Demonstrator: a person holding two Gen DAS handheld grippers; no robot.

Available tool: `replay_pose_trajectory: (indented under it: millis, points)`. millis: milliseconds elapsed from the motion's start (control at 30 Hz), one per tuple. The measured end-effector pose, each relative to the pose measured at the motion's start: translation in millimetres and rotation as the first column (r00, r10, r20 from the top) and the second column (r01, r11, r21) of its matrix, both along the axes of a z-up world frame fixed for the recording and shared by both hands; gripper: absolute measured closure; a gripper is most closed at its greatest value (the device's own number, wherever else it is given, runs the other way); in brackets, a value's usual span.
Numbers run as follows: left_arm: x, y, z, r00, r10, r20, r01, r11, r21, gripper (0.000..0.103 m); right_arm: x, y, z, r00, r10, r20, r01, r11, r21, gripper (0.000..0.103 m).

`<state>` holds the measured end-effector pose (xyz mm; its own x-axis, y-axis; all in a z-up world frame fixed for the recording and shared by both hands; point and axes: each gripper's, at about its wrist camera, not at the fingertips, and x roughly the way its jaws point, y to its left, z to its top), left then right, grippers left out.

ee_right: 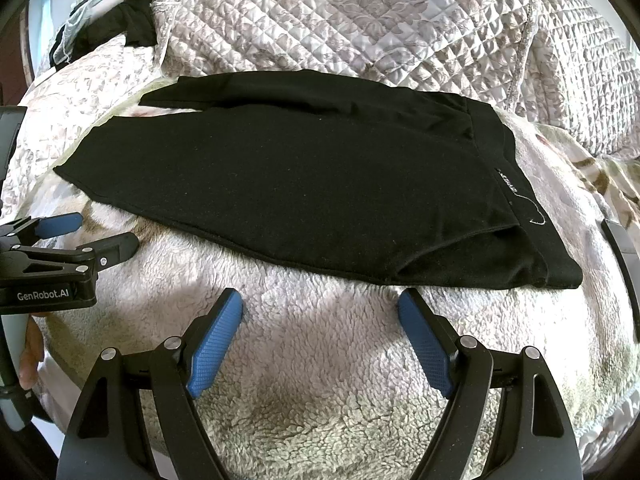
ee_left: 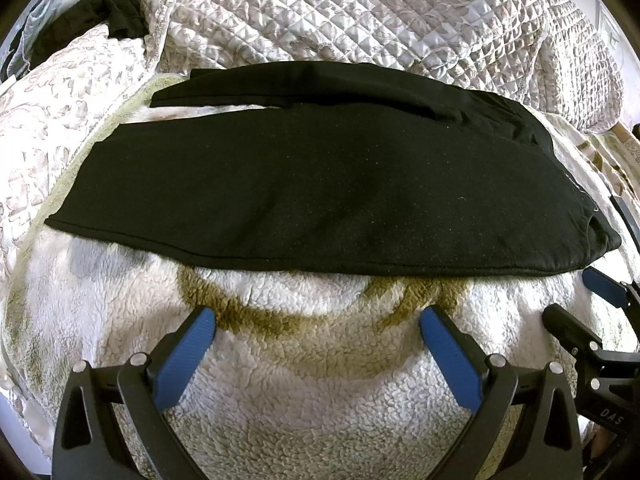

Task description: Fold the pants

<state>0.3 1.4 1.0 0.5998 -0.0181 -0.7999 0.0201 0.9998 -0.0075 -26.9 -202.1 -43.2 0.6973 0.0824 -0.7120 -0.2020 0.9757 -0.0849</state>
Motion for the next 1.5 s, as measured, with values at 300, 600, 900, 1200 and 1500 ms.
replay_pose_trajectory:
  millis: [300,600,900,1200,1500]
  points:
    - [0.5,-0.6,-0.4,1.0,0.0,-0.001,0.0,1.0,0.002,0.0,-0.2,0.6,-0.7,1.0,-0.001,0.005,0.001,1.0,-0.025,0.023]
    - [0.6,-1.4,-0.8,1.0,-0.001,0.0,0.001,1.0,0.005,0.0,-0.2,0.7,-0.7,1.0,0.0,0.007,0.001,1.0,-0.03,0.023]
    - [0.3,-1.7,-1.3,1.0,0.0,0.0,0.0,1.0,0.006,0.0,-0.3,1.0,-0.1,1.0,0.0,0.008,0.0,0.999,-0.033,0.023]
    - [0.3,-1.6,-1.2,1.0,-0.001,0.0,0.001,1.0,0.006,0.0,-0.7,1.5,0.0,1.0,0.0,0.009,0.0,0.999,-0.035,0.023]
    - [0.5,-1.8,-1.2,1.0,0.0,0.001,0.0,1.0,0.007,0.0,0.0,1.7,0.2,1.0,0.001,0.008,0.0,0.999,-0.035,0.023]
